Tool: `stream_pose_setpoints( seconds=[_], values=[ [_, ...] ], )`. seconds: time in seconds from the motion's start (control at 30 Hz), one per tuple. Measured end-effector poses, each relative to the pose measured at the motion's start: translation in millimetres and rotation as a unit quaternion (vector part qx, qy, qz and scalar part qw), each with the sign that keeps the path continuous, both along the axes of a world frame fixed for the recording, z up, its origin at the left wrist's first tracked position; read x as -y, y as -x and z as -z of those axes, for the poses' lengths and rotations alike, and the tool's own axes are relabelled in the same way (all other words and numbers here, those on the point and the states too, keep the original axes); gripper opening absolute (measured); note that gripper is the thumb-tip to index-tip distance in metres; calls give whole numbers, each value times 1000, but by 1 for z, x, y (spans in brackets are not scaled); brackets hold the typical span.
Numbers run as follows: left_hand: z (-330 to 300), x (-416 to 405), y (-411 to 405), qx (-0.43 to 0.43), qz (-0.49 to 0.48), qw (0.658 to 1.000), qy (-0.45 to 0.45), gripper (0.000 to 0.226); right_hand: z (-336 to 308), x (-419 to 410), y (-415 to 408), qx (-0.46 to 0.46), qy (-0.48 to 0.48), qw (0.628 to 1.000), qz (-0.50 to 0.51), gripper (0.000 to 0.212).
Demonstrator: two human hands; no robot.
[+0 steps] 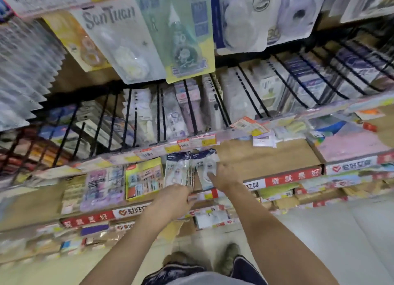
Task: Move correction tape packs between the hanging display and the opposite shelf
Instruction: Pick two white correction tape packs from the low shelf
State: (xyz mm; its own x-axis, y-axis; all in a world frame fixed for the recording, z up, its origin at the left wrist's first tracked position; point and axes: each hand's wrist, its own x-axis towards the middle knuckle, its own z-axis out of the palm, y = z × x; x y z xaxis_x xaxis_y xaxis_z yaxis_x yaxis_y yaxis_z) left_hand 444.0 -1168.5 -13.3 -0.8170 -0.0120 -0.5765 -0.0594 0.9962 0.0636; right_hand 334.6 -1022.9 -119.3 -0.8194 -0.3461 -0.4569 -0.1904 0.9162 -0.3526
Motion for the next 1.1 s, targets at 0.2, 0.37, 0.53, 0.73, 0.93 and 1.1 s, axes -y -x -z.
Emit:
stream_pose_setpoints(
  seconds=[0.2, 0.37, 0.53, 0.73, 0.93, 1.1],
  values=[
    [0, 5, -22, 5, -36, 999, 7, 35, 26, 8, -2, -69, 3, 998, 15, 79],
    [-3, 6, -31, 26, -55, 998, 1, 36, 41, 8, 6, -67, 20, 997, 41, 85],
    [-2, -2, -25, 41, -47, 998, 2, 37, 54, -10, 19, 45, 194, 963, 181, 70],
    [21, -30, -11, 65, 2, 998, -21, 36, 47, -63, 15, 156, 442, 821, 327, 23],
    [66, -55, 20, 3, -49, 999, -23, 36, 22, -124, -20, 129, 497, 764, 392, 23],
    [101, -69, 37, -112, -36, 993, 25, 44, 13, -153, -51, 103, 533, 727, 419, 34]
  ],
)
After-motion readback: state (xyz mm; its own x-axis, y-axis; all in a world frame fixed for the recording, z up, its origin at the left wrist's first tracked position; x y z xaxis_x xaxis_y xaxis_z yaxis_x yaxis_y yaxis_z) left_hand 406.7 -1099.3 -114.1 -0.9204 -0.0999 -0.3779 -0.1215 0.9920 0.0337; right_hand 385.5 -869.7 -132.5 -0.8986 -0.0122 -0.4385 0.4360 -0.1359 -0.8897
